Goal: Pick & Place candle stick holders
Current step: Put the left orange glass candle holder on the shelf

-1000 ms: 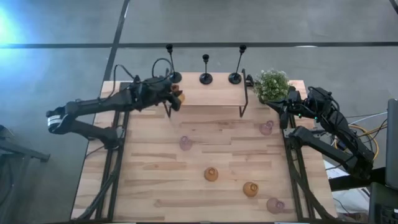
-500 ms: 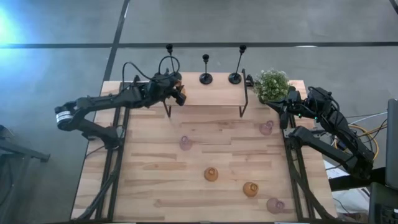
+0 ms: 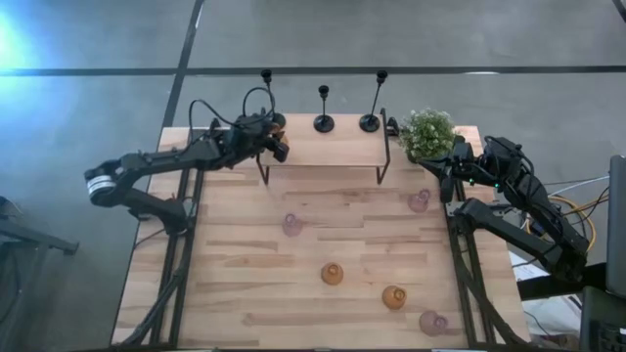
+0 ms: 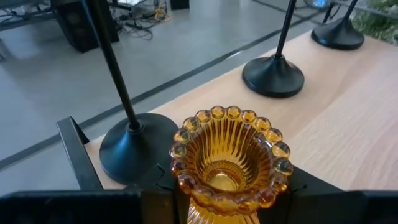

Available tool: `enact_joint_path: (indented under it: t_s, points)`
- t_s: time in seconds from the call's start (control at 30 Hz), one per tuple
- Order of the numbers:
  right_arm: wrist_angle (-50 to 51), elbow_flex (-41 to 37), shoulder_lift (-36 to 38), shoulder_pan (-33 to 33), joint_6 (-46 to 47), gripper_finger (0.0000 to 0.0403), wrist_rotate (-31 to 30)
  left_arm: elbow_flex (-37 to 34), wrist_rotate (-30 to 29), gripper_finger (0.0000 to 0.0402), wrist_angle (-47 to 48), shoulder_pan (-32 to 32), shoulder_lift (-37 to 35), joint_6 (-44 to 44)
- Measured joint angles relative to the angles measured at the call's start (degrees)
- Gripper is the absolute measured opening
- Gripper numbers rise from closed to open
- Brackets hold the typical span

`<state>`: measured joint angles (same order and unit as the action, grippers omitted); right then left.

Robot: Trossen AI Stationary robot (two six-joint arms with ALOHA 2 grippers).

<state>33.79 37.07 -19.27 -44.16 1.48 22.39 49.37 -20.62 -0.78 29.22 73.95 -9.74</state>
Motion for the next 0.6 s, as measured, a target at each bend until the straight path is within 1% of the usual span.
enact_joint_path:
  t_s: [0.6]
  points:
    - [0.0,0.0,0.0,0.0,0.0,0.0008,0.0,-0.9,-1.8,0.0128,0.1,2.0,-0.8,0.9]
